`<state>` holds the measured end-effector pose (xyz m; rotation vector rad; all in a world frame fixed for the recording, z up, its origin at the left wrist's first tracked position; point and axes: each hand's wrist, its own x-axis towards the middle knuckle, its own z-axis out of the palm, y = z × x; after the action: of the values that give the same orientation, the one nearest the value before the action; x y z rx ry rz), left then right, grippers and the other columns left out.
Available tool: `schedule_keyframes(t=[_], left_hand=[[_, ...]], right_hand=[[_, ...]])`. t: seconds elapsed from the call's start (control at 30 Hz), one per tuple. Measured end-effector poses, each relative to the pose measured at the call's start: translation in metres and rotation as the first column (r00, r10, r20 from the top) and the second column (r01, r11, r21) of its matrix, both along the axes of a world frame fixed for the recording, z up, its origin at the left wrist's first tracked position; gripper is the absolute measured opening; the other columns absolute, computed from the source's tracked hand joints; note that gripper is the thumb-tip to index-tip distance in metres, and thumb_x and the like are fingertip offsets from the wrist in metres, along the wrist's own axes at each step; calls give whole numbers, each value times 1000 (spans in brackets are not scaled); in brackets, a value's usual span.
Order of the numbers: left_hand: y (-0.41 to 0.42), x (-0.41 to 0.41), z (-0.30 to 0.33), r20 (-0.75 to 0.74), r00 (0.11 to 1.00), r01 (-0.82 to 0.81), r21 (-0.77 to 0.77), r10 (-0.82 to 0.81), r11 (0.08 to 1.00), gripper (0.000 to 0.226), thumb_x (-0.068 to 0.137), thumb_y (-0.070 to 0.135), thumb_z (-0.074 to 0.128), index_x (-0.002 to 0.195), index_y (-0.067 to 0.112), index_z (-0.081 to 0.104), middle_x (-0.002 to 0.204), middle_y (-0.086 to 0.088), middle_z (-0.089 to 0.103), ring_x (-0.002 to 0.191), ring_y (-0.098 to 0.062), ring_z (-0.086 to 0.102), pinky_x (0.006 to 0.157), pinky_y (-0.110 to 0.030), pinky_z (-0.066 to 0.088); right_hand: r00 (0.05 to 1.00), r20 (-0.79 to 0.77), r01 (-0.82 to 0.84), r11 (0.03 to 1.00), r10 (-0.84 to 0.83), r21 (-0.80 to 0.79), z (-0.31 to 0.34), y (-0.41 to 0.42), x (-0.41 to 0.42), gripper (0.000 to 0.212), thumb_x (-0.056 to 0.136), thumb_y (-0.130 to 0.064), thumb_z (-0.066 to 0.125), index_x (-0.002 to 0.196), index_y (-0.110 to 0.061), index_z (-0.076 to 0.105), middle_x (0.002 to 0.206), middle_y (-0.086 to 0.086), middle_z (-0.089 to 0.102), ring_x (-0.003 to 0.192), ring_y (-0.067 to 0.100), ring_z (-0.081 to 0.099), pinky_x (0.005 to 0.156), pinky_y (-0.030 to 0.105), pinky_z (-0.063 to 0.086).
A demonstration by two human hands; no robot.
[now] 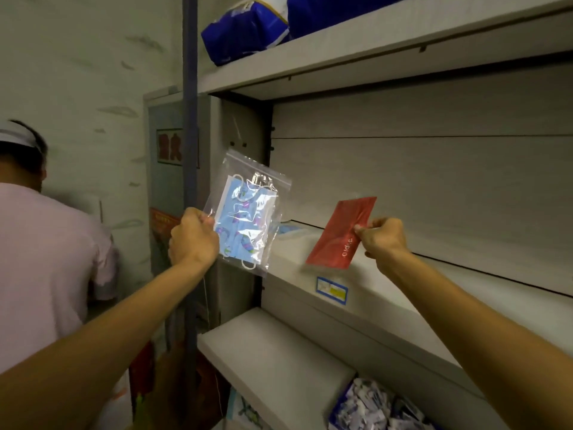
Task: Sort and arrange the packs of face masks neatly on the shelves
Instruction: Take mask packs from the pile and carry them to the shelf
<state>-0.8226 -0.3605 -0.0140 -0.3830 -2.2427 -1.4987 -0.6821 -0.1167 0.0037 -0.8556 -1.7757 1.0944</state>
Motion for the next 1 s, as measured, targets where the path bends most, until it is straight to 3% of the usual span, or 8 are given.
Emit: schedule_keyframes(t=[0.23, 0.4, 0.53, 0.73, 0.9, 1.0], left_hand=[[14, -102, 25, -32, 993, 108, -64, -110, 992, 18, 96, 19, 49, 105, 7, 58, 109, -13, 62, 102, -33, 59, 71, -33, 39], [42, -152, 21, -33, 977, 208, -70, -210, 976, 22, 98, 23, 49, 107, 4, 58, 110, -17, 62, 103, -35, 59, 76, -37, 44], [74, -185, 20, -51, 955, 288, -53, -291, 956, 25, 99, 23, 46, 108, 2, 57, 105, -15, 63, 101, -32, 61, 70, -34, 44], [133, -236, 20, -7, 927, 374, 45, -374, 926, 12, 96, 21, 52, 98, 10, 56, 100, -12, 63, 90, -28, 60, 70, -31, 41], [172, -262, 17, -4, 911, 412, 69, -413, 909, 13, 93, 18, 54, 97, 8, 61, 101, -14, 65, 96, -34, 59, 76, -30, 41], [186, -267, 14, 0, 878, 477, 82, -479, 875, 10, 95, 19, 53, 95, 10, 57, 94, -10, 61, 89, -29, 57, 72, -29, 38]], right_hand=[[992, 1, 126, 991, -126, 47, 14, 13, -71, 17, 86, -17, 70, 80, -6, 59, 71, 7, 58, 59, 17, 52, 57, 31, 44], [972, 178, 141, 986, -155, 92, -8, 24, -100, 24, 85, -17, 72, 68, -9, 57, 67, 7, 60, 62, 20, 55, 63, 36, 48], [918, 360, 130, 984, -167, 125, -13, 44, -122, 18, 83, -16, 74, 77, -1, 67, 64, 6, 60, 56, 16, 53, 57, 31, 46], [764, 606, 95, 968, -220, 232, -5, 81, -156, 32, 79, -31, 74, 93, -4, 66, 91, 9, 68, 85, 25, 65, 73, 36, 54], [669, 691, 107, 955, -275, 276, -11, 99, -167, 32, 79, -35, 74, 66, -18, 50, 71, 0, 55, 76, 21, 55, 58, 27, 42], [608, 717, 141, 935, -341, 325, -17, 104, -173, 37, 82, -36, 71, 63, -16, 47, 71, 3, 53, 73, 22, 53, 50, 26, 37]])
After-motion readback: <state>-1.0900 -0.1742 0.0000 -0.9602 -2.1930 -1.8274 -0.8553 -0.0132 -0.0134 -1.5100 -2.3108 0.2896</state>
